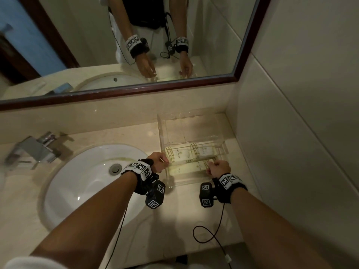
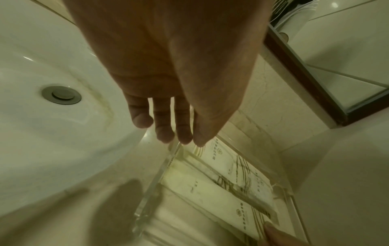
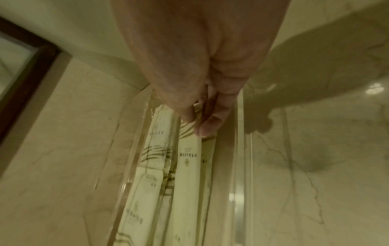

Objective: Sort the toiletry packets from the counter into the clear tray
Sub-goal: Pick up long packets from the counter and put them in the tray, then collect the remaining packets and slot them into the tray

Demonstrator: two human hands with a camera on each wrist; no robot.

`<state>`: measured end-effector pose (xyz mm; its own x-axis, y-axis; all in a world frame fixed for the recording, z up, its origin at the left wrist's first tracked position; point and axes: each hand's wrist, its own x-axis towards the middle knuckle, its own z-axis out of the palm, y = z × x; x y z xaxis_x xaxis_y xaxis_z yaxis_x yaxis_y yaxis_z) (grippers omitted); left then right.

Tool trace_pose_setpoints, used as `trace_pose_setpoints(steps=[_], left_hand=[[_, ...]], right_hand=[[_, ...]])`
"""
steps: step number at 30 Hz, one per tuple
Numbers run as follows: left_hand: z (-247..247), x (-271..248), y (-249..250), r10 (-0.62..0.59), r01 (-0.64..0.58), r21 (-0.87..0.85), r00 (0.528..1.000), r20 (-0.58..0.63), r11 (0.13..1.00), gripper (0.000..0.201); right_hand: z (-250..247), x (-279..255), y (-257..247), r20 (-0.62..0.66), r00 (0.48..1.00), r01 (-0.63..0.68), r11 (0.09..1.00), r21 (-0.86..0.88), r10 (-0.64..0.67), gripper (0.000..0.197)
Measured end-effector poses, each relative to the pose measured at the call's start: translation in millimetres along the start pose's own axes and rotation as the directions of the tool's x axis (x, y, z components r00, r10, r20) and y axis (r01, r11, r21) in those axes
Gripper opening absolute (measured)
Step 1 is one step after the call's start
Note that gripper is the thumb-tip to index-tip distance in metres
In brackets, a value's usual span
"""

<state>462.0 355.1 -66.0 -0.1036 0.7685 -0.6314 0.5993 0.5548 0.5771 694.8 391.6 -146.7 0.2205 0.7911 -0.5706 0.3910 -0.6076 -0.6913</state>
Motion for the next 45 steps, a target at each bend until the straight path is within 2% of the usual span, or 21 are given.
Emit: trace_pose_setpoints(steps=[5,9,12,16,20,22,24,27,29,35,38,42,45], left_hand=[[-0.6,2.9,2.2,-0.022,0.022,-0.01,0.999,0.024,1.0,0.021],[2.2,5.0,3.5,-0.006,0.006,0.009,1.0,0.019,1.0,0.022],[3.1,5.0,4.5,-0.002,0.002,0.011,1.0,0.017,1.0,0.024],[1.3,4.1,5.4,-0.015,0.015,-0.004,1.0,0.022,1.0,0.024],[-3.2,2.3,5.0,-0.022,0.022,0.007,1.0,0.018,1.0,0.02],[-5.3,1.0,5.1,-0.017,0.016,0.008,1.0,0.012,1.0,0.02],[-7.6,-0.6,6.0,-0.007,0.007,0.006,1.0,0.007,1.0,0.018],[-13.2,-3.2,11.1,0.011,-0.011,0.009,1.0,0.005,1.0,0.011],[-18.3,-6.2,16.5,0.03,-0.03,0.004,1.0,-0.003,1.0,0.004],[-48.5,-21.0,21.5,0.082,-0.081,0.012,0.992,-0.092,0.997,0.007],[-72.3,-31.5,11.2,0.081,-0.077,0.03,0.981,-0.175,0.997,0.014],[-112.0,-55.4,-16.1,0.04,-0.048,-0.018,0.953,-0.299,0.999,0.016],[-142.3,-79.7,-47.5,-0.007,-0.013,-0.048,0.919,-0.393,0.999,0.015]], right_hand=[[0.8,-4.0,-6.2,-0.053,0.998,0.029,0.979,-0.203,-0.041,0.021],[2.5,-7.6,-8.3,-0.063,0.997,0.026,0.955,-0.294,-0.047,0.012],[6.9,-5.3,-8.1,-0.044,0.998,0.031,0.954,-0.298,-0.047,0.01],[7.5,-4.5,-9.5,-0.036,0.999,0.019,0.96,-0.278,-0.03,0.023],[6.1,-7.2,-9.2,-0.041,0.999,0.005,0.971,-0.241,-0.016,0.008],[6.0,-10.5,-10.4,-0.055,0.998,0.011,0.974,-0.227,-0.024,0.014],[4.3,-17.3,-18.8,-0.034,0.997,0.055,0.967,-0.248,-0.065,0.007],[3.4,-26.2,-42.1,0.028,0.986,0.165,0.93,-0.329,-0.165,0.015],[4.0,-31.2,-62.5,0.069,0.964,0.265,0.901,-0.344,-0.257,0.013],[10.3,-46.0,-130.0,0.233,0.857,0.514,0.743,-0.428,-0.459,0.003],[21.0,-59.2,-163.0,0.337,0.804,0.595,0.648,-0.477,-0.49,0.002],[48.4,-85.1,-202.7,0.493,0.698,0.715,0.479,-0.51,-0.519,0.007],[78.6,-109.2,-226.8,0.597,0.622,0.782,0.387,-0.488,-0.506,0.006]])
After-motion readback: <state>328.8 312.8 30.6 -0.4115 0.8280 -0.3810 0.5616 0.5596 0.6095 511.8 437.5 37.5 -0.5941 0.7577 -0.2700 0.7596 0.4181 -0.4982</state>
